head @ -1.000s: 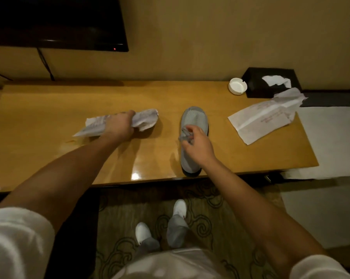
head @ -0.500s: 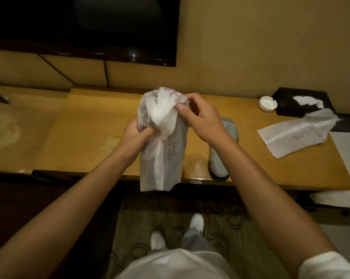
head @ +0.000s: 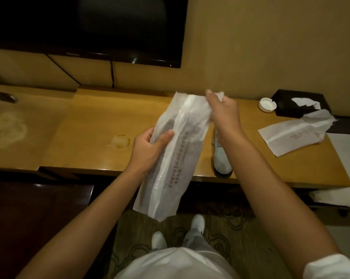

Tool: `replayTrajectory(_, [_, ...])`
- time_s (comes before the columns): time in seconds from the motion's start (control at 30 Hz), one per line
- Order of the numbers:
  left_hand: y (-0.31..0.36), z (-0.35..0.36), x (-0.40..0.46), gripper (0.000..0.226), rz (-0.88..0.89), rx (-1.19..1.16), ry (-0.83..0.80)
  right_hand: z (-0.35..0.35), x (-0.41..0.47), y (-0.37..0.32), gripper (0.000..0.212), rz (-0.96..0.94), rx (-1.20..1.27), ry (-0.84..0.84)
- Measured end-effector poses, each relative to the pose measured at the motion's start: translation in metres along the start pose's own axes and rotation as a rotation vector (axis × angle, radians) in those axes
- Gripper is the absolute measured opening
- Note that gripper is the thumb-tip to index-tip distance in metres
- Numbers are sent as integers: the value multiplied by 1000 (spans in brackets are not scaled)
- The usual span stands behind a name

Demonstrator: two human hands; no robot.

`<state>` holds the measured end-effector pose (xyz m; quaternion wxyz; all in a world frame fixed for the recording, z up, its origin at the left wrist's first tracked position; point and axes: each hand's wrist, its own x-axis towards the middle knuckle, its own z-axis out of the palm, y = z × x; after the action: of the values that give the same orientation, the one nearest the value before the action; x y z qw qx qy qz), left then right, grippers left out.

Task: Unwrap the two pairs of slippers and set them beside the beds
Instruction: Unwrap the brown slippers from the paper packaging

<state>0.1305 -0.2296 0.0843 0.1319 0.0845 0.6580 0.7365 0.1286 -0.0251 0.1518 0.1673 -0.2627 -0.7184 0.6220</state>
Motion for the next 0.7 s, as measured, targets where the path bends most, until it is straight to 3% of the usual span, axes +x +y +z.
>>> replayTrajectory(0.1, [4,-1,2,40,5,41,17,-8,-4,3,7,-107,-64,13])
replayTrajectory(0.17, [5,-3,6,40,23,100,38,-10,-12,-8,17,-233,-84,-226])
replayTrajectory(0.23, [4,-2,9,36,50,140,54,-9,-20,-19,26,-360,-435,-466])
replayTrajectory(0.3, [4,-1,12,26,68,202,83,-9,-23,-22,26,-605,-772,-421])
replayTrajectory(0.37, [2,-2,16,17,72,276,135,-12,-29,-28,18,-743,-723,-354])
replayTrajectory(0.43, [-1,-5,21,13,63,320,178,-13,-40,-32,14,-826,-638,-461])
replayTrajectory(0.5, [-2,-6,28,15,46,359,189,-6,-51,-25,17,-925,-776,-588])
replayTrajectory(0.6, [0,-5,34,25,11,261,211,-1,-61,-14,24,-910,-931,-620])
replayTrajectory(0.7, [7,-8,33,27,13,117,218,-12,-43,-14,66,-631,-899,-523])
